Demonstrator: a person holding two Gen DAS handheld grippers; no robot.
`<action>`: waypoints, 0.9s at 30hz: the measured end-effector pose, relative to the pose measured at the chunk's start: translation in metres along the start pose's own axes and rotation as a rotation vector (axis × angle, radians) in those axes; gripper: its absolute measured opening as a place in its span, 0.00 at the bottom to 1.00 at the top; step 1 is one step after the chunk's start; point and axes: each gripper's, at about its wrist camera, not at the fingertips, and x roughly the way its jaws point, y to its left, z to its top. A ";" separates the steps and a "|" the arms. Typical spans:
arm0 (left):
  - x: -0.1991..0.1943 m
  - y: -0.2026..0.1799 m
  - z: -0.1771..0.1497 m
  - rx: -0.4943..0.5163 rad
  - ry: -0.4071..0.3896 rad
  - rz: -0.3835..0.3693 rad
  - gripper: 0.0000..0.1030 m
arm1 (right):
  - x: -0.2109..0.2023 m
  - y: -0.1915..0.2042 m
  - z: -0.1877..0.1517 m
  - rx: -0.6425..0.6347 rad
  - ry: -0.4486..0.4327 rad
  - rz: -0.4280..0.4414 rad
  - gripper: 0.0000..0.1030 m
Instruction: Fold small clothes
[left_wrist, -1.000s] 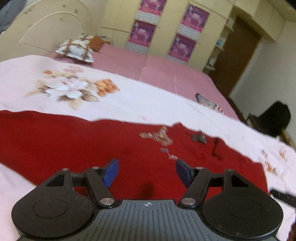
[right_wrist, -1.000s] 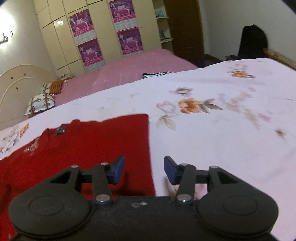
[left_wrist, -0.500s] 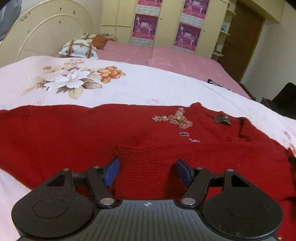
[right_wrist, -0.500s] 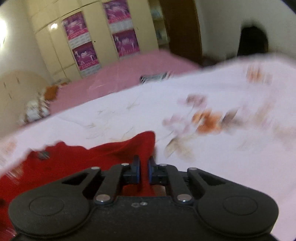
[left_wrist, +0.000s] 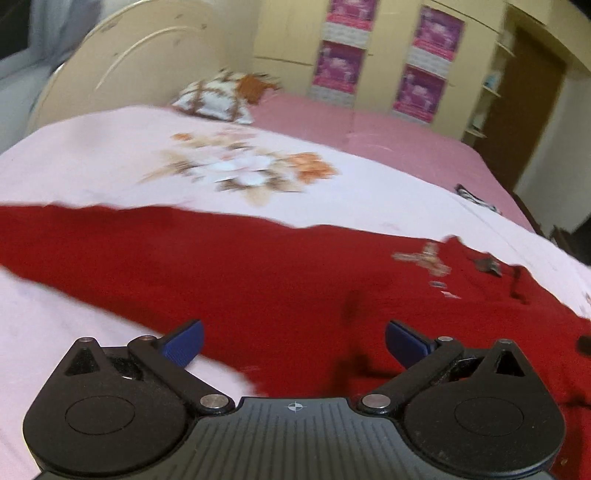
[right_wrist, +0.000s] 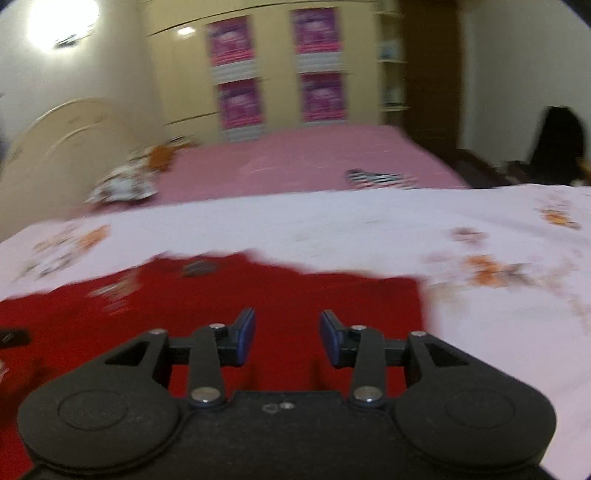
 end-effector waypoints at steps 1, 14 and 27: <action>-0.003 0.017 0.001 -0.030 0.004 0.017 1.00 | 0.001 0.017 -0.003 -0.017 0.012 0.035 0.36; -0.006 0.238 -0.008 -0.536 -0.008 0.071 0.64 | 0.027 0.176 -0.016 -0.109 0.094 0.219 0.37; 0.045 0.284 0.015 -0.780 -0.098 0.027 0.06 | 0.055 0.214 -0.019 -0.148 0.108 0.174 0.37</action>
